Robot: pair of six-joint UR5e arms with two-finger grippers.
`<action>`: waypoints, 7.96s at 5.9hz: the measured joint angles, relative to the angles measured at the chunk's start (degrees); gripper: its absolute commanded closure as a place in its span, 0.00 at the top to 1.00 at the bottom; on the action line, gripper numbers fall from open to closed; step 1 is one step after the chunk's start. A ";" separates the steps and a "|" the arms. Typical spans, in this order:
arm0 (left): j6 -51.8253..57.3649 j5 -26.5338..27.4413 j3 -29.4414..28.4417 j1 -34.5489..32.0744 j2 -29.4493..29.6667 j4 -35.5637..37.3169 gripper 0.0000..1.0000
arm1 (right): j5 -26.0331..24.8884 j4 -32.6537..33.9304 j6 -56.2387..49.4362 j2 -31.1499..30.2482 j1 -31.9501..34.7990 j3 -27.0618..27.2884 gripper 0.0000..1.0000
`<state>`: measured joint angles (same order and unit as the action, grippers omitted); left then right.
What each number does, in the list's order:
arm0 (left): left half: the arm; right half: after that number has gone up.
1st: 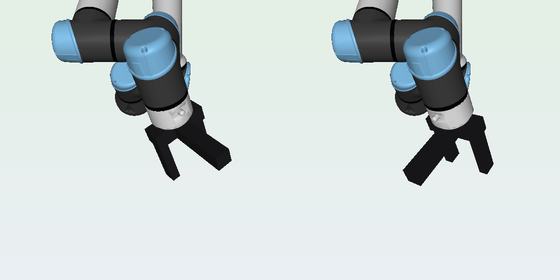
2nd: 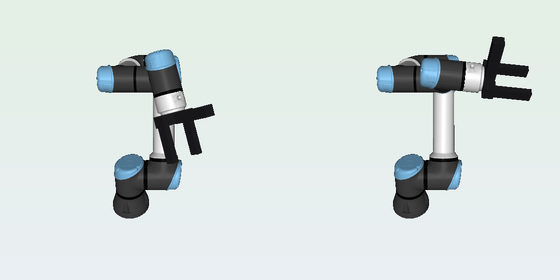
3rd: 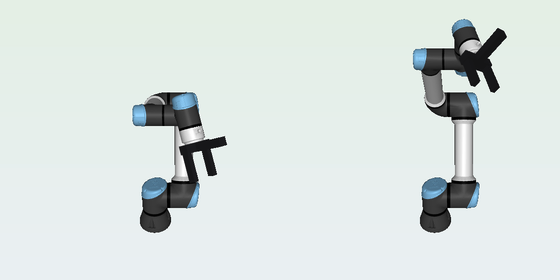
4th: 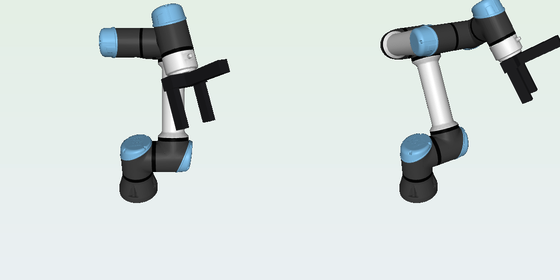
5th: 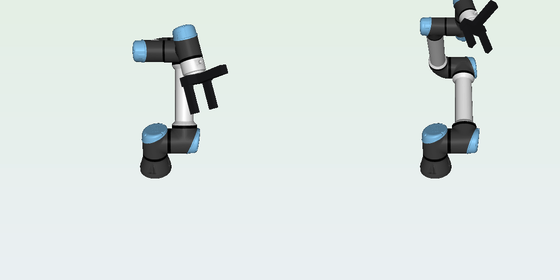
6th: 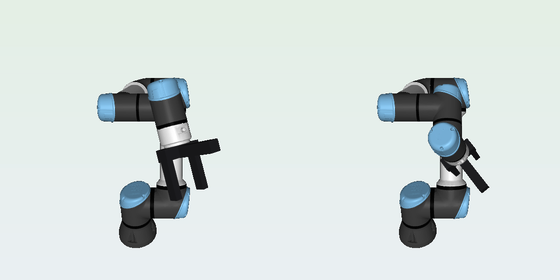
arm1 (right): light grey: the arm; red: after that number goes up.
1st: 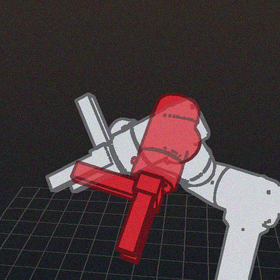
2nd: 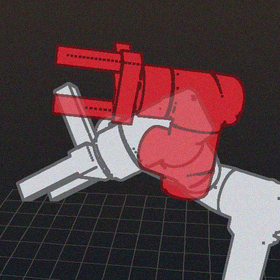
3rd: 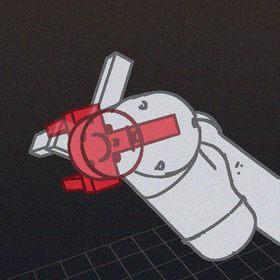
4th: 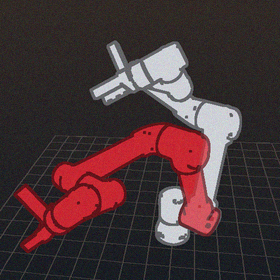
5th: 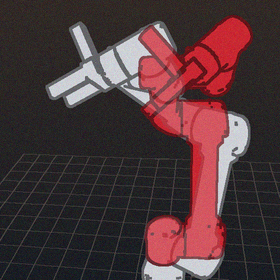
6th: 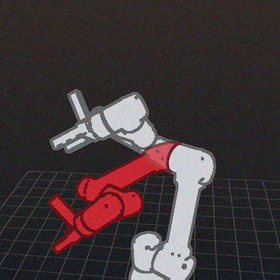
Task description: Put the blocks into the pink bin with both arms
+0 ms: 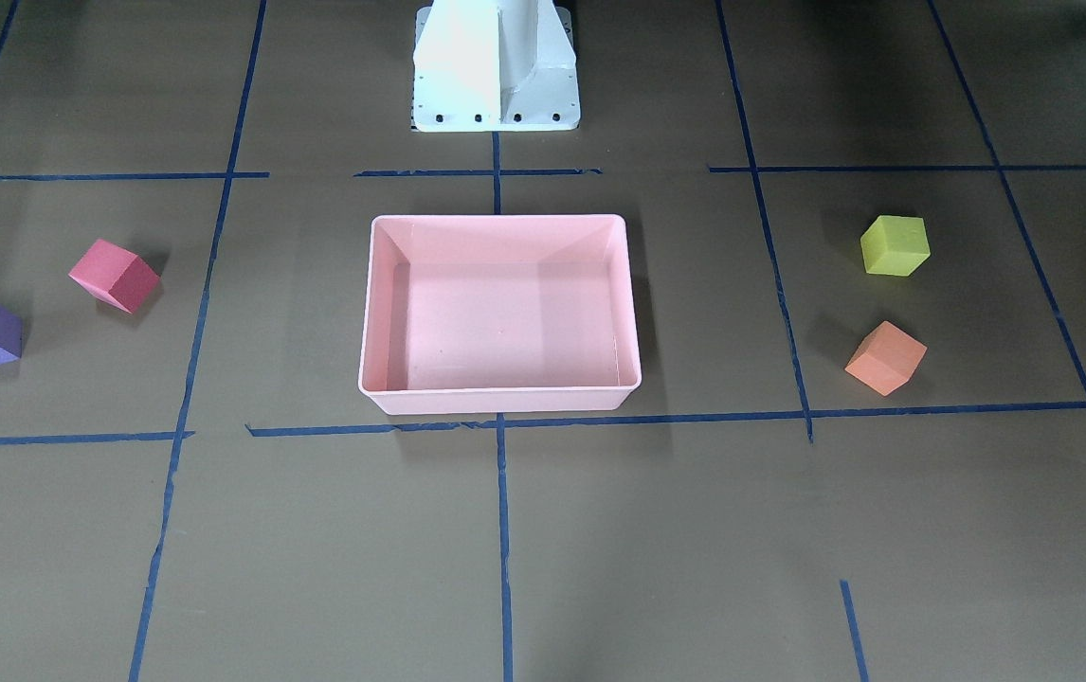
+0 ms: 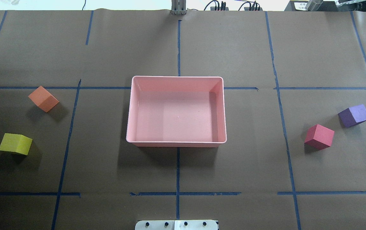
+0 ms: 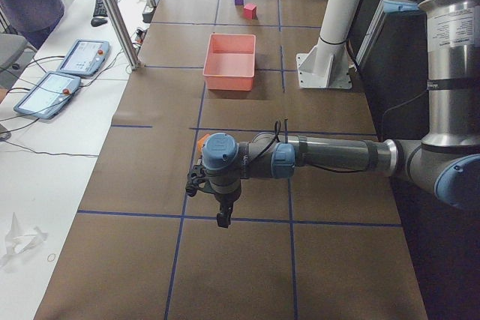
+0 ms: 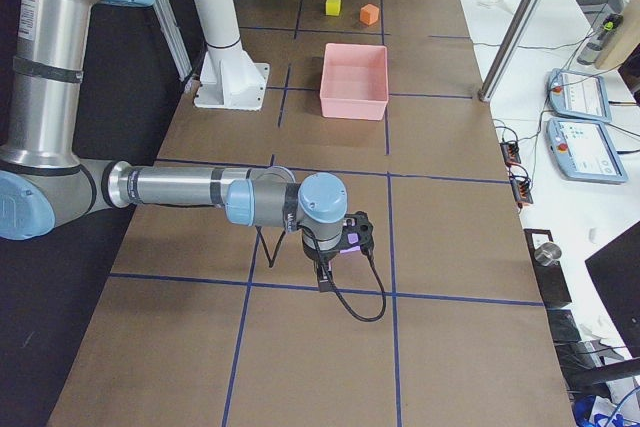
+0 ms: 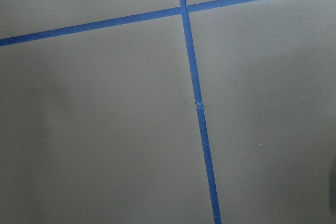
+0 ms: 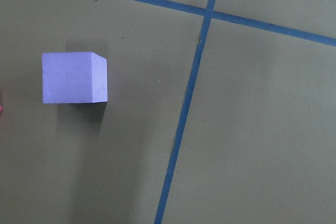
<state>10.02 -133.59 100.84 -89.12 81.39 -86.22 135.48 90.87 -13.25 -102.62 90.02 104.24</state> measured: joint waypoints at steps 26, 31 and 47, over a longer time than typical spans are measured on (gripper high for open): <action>0.09 -0.09 0.58 0.00 -1.05 -0.41 1.00 | -6.42 -3.47 66.71 34.27 -46.16 5.17 0.10; 0.06 -0.09 0.58 0.03 -1.05 -0.47 1.00 | -20.81 7.56 89.81 53.21 -54.78 0.09 1.00; -0.53 -0.04 0.48 2.84 3.87 -9.58 1.00 | -8.91 -21.18 24.20 8.10 -26.85 -9.71 1.00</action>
<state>9.49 -133.64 101.32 -86.28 85.25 -95.80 126.57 69.69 10.96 -94.52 63.17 94.53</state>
